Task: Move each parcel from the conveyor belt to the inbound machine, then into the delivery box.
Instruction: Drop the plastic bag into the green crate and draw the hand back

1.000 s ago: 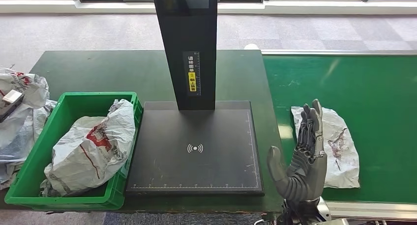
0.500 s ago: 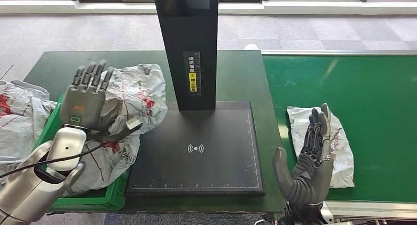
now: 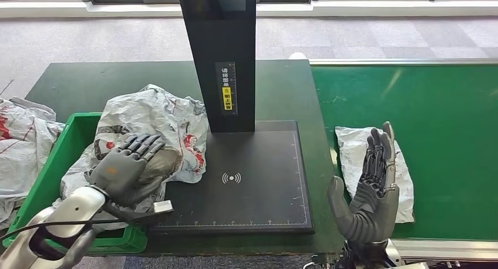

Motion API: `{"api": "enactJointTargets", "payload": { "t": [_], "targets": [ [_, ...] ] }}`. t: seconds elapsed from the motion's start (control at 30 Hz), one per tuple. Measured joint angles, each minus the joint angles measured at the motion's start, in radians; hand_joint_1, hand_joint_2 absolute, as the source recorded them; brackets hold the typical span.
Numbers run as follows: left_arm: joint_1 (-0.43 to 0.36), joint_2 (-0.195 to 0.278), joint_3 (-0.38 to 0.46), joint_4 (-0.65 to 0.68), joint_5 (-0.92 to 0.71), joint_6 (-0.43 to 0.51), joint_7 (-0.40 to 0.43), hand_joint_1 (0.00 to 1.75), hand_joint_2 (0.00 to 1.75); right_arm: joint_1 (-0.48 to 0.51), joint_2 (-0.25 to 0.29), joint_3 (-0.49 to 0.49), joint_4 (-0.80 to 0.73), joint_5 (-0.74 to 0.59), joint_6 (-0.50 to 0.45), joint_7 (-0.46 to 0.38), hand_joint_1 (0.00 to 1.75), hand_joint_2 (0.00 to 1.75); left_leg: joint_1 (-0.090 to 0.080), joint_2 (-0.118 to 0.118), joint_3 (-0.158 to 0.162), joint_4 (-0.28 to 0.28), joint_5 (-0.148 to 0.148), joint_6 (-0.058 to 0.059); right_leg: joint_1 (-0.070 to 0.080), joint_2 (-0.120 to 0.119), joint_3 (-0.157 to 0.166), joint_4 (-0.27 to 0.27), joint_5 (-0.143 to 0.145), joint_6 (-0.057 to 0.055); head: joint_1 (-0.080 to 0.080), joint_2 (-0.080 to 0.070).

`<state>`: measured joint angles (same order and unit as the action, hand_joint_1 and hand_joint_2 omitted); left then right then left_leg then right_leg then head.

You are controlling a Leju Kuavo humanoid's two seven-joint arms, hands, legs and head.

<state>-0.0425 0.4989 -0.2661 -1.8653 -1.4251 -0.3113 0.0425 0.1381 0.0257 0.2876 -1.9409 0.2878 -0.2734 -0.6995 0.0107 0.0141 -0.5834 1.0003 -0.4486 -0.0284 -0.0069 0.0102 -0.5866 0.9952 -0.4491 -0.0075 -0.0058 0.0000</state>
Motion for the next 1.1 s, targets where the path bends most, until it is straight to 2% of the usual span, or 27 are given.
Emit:
{"api": "enactJointTargets", "payload": {
  "t": [0.07, 0.17, 0.23, 0.27, 0.33, 0.43, 0.53, 0.63, 0.7, 0.77, 0.9, 1.1],
  "targets": [
    [0.117, 0.029, 0.1, -0.082, 0.01, -0.05, -0.039, 0.0, 0.0, -0.009, -0.004, 0.0, 0.001, -0.011, 0.011, 0.0, 0.0, 1.75, 0.0, 0.001, 0.001, -0.001, -0.001, -0.001, 0.0, 0.001, 0.001, 0.001, -0.001, -0.001, 0.0, 0.0],
    [0.335, 0.064, 0.263, -0.23, 0.065, -0.106, -0.047, 0.0, 0.0, -0.026, -0.008, 0.0, 0.004, -0.019, 0.022, 0.0, 0.0, 1.75, 0.001, 0.001, 0.004, 0.0, -0.003, -0.002, 0.001, 0.002, -0.001, 0.0, -0.003, -0.002, 0.0, 0.0],
    [0.395, 0.09, 0.404, -0.288, 0.133, -0.119, -0.052, 0.0, 0.0, -0.031, -0.009, 0.0, 0.006, -0.015, 0.023, 0.0, 0.0, 1.75, 0.002, -0.005, 0.003, 0.0, -0.002, -0.001, 0.002, -0.004, -0.002, -0.001, -0.006, 0.0, -0.001, 0.0],
    [0.375, 0.109, 0.472, -0.291, 0.149, -0.114, -0.054, 0.0, 0.0, -0.032, -0.009, 0.0, 0.006, -0.01, 0.022, 0.0, 0.0, 1.75, 0.002, -0.012, 0.002, 0.0, -0.001, -0.001, 0.003, -0.011, -0.003, -0.001, -0.007, 0.0, -0.001, 0.0],
    [0.252, 0.151, 0.56, -0.221, 0.129, -0.086, -0.047, 0.0, 0.0, -0.036, -0.01, 0.0, 0.006, 0.003, 0.024, 0.0, 0.0, 1.75, 0.003, -0.027, 0.001, -0.001, 0.002, -0.001, 0.003, -0.026, -0.001, -0.001, -0.01, -0.001, -0.001, 0.0],
    [0.073, 0.218, 0.598, -0.073, 0.1, -0.05, -0.03, 0.0, 0.0, -0.039, -0.009, 0.0, 0.006, 0.015, 0.032, 0.0, 0.0, 1.75, 0.006, -0.033, 0.0, -0.002, 0.005, -0.006, 0.006, -0.033, 0.003, 0.001, -0.008, -0.006, -0.001, 0.0],
    [0.0, 0.291, 0.646, -0.006, 0.163, -0.09, -0.031, 0.0, 0.0, -0.039, -0.009, 0.0, 0.007, 0.017, 0.045, 0.0, 0.0, 1.75, 0.008, -0.022, 0.0, -0.001, 0.007, -0.008, 0.009, -0.021, 0.003, 0.002, -0.001, -0.009, -0.001, 0.0],
    [-0.065, 0.387, 0.742, 0.036, 0.265, -0.157, -0.041, 0.0, 0.0, -0.04, -0.009, 0.0, 0.009, 0.017, 0.053, 0.0, 0.0, 1.75, 0.01, -0.014, -0.003, 0.0, 0.007, -0.009, 0.01, -0.013, -0.002, 0.001, 0.003, -0.01, 0.0, 0.0],
    [-0.095, 0.429, 0.798, 0.056, 0.306, -0.172, -0.051, 0.0, 0.0, -0.04, -0.009, 0.0, 0.01, 0.016, 0.051, 0.0, 0.0, 1.75, 0.008, -0.013, -0.002, 0.0, 0.006, -0.009, 0.01, -0.012, -0.003, 0.001, 0.002, -0.009, 0.0, 0.0],
    [-0.099, 0.443, 0.83, 0.064, 0.308, -0.156, -0.052, 0.0, 0.0, -0.039, -0.01, 0.0, 0.011, 0.014, 0.047, 0.0, 0.0, 1.75, 0.008, -0.014, -0.002, 0.0, 0.006, -0.008, 0.009, -0.012, -0.002, 0.001, 0.0, -0.008, 0.0, 0.0],
    [-0.098, 0.431, 0.834, 0.075, 0.286, -0.115, -0.032, 0.0, 0.0, -0.04, -0.01, 0.0, 0.011, 0.013, 0.043, 0.0, 0.0, 1.75, 0.009, -0.014, -0.002, 0.0, 0.006, -0.008, 0.009, -0.013, -0.001, 0.0, -0.001, -0.009, 0.0, 0.0],
    [-0.157, 0.421, 0.777, 0.115, 0.293, -0.095, -0.028, 0.0, 0.0, -0.04, -0.01, 0.0, 0.011, 0.015, 0.043, 0.0, 0.0, 1.75, 0.009, -0.014, -0.002, 0.0, 0.006, -0.008, 0.009, -0.013, -0.002, 0.0, -0.001, -0.008, 0.0, 0.0]
  ]
}}
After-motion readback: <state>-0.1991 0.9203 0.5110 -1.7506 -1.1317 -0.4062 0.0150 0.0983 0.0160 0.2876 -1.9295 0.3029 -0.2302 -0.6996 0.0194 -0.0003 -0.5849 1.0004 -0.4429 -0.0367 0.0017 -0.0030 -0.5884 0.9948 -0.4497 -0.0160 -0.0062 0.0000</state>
